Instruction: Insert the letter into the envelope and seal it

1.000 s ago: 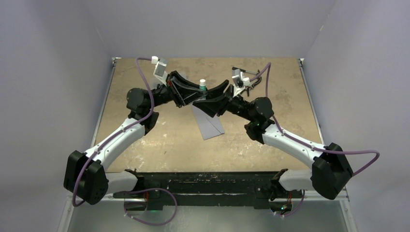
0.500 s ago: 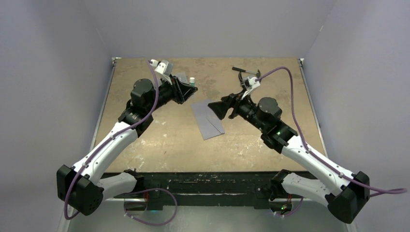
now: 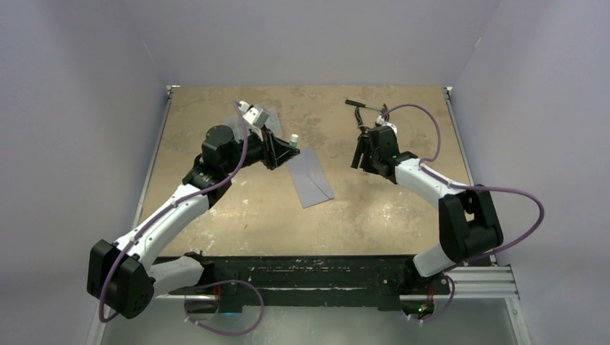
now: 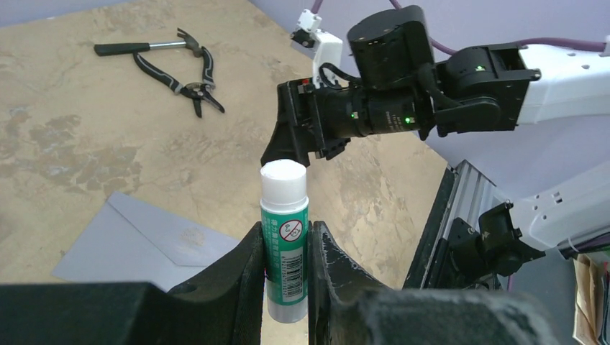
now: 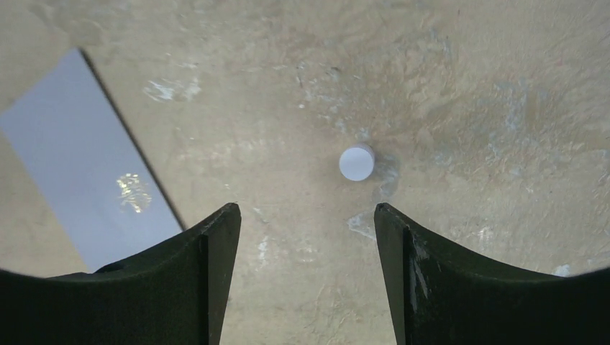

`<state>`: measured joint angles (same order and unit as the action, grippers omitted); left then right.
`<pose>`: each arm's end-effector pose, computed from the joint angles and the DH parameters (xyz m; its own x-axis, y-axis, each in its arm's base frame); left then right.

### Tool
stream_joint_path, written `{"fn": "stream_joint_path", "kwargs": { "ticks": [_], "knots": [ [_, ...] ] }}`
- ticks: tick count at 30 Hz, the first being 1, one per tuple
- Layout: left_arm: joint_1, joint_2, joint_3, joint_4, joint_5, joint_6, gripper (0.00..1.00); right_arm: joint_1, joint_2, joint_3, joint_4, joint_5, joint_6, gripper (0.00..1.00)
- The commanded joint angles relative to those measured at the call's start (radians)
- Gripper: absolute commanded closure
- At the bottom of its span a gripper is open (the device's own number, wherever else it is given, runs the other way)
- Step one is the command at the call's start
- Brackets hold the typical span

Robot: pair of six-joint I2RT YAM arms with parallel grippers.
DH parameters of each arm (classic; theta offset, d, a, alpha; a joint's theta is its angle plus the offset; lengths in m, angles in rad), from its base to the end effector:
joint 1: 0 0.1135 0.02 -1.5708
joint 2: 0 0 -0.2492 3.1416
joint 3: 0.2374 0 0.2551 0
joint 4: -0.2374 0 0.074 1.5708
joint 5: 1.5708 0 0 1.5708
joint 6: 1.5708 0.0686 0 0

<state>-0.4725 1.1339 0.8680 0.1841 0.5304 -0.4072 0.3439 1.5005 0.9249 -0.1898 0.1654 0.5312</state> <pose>0.2534 -0.1685 0.3211 -0.4001 -0.1792 -0.8988 0.7439 0.5093 -0.4327 0.3289 0.1058 0.1793 -0.6742 0.2893 -0.6795 0.1401 0.9535 0.2669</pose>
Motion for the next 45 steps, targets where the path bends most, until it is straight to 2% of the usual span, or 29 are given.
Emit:
{"fn": "stream_joint_path", "kwargs": {
  "ticks": [1, 4, 11, 20, 25, 29, 31, 33, 37, 45],
  "knots": [
    [0.000, 0.030, 0.001, 0.076, 0.066, 0.023, 1.00, -0.001, 0.056, 0.072, -0.035, 0.061, -0.023, 0.30],
    [0.000, 0.044, 0.002, 0.086, 0.068, 0.023, 1.00, 0.000, 0.107, 0.089, -0.033, 0.089, -0.030, 0.31],
    [0.000, 0.061, 0.001, 0.100, 0.066, 0.030, 1.00, -0.001, 0.222, 0.132, -0.028, 0.125, -0.041, 0.43],
    [0.000, 0.066, 0.001, 0.094, 0.068, 0.042, 1.00, -0.001, 0.249, 0.146, -0.026, 0.160, -0.036, 0.57],
    [0.000, 0.064, -0.001, 0.094, 0.072, 0.043, 1.00, 0.000, 0.261, 0.144, -0.026, 0.158, -0.037, 0.70],
    [0.000, 0.063, -0.004, 0.094, 0.076, 0.042, 1.00, -0.001, 0.264, 0.143, -0.022, 0.152, -0.040, 0.89],
    [0.000, 0.065, -0.006, 0.096, 0.082, 0.039, 1.00, 0.000, 0.254, 0.141, -0.016, 0.143, -0.047, 0.94],
    [0.000, 0.067, -0.009, 0.103, 0.090, 0.034, 1.00, 0.000, 0.228, 0.139, -0.009, 0.114, -0.060, 0.98],
    [-0.001, 0.080, -0.019, 0.119, 0.109, 0.018, 1.00, 0.000, 0.138, 0.125, 0.014, 0.000, -0.083, 0.98],
    [-0.048, 0.157, -0.002, 0.182, 0.116, -0.025, 1.00, 0.000, -0.114, 0.068, 0.090, -0.352, -0.068, 0.94]
  ]
}}
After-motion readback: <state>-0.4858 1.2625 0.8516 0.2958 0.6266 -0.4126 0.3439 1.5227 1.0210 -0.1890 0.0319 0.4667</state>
